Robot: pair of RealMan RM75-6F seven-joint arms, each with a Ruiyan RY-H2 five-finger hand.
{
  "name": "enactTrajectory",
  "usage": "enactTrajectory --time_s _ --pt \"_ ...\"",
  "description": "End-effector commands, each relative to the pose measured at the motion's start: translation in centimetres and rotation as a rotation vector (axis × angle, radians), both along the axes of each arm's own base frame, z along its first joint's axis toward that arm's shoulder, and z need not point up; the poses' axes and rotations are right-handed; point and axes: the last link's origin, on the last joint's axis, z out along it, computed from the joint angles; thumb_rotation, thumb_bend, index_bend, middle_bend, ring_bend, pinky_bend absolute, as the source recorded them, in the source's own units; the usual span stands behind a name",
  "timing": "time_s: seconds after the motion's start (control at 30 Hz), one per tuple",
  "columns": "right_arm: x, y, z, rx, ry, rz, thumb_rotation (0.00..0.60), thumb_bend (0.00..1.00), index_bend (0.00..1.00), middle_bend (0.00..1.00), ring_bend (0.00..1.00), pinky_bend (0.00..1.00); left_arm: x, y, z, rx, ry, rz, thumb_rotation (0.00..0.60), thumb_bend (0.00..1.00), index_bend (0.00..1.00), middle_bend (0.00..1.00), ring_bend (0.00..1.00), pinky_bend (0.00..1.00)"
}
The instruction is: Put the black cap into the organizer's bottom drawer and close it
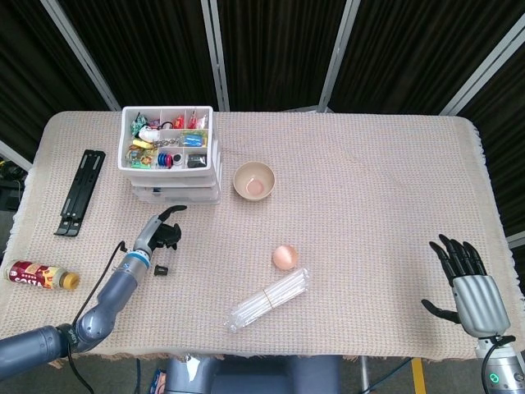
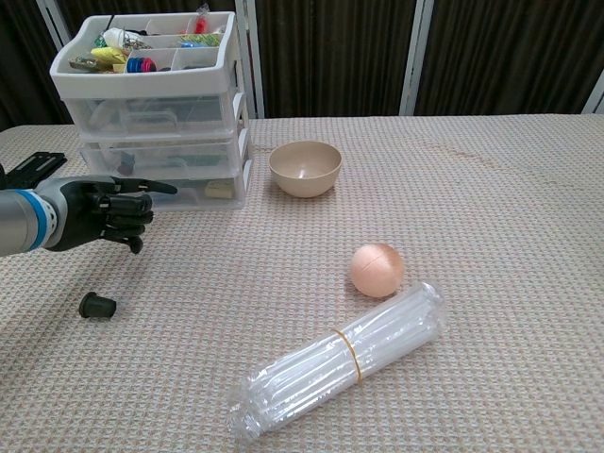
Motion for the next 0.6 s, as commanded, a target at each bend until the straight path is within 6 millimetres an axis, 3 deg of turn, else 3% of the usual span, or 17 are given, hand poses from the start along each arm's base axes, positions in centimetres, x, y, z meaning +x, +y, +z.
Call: enactTrajectory --time_s 0.03,0.3,0.6 --pt "0.0 0.0 0.0 -0.002 -0.001 0.002 0.6 0.04 0.08 0.0 0.0 0.0 -0.6 -1.1 0.9 0.035 0.055 -0.04 0.6 0.78 0.27 0.97 0.86 0.64" --pt "0.1 0.0 0.0 -0.002 0.001 0.004 0.6 0.04 0.08 0.0 0.0 0.0 -0.8 -1.8 3.6 0.295 0.505 -0.331 0.6 0.82 0.28 0.98 0.86 0.65" --pt "0.1 0.1 0.0 -0.002 0.0 0.003 0.6 0.04 0.08 0.0 0.0 0.0 0.3 -0.8 6.2 0.34 0.957 -0.509 0.6 0.83 0.22 0.98 0.86 0.65"
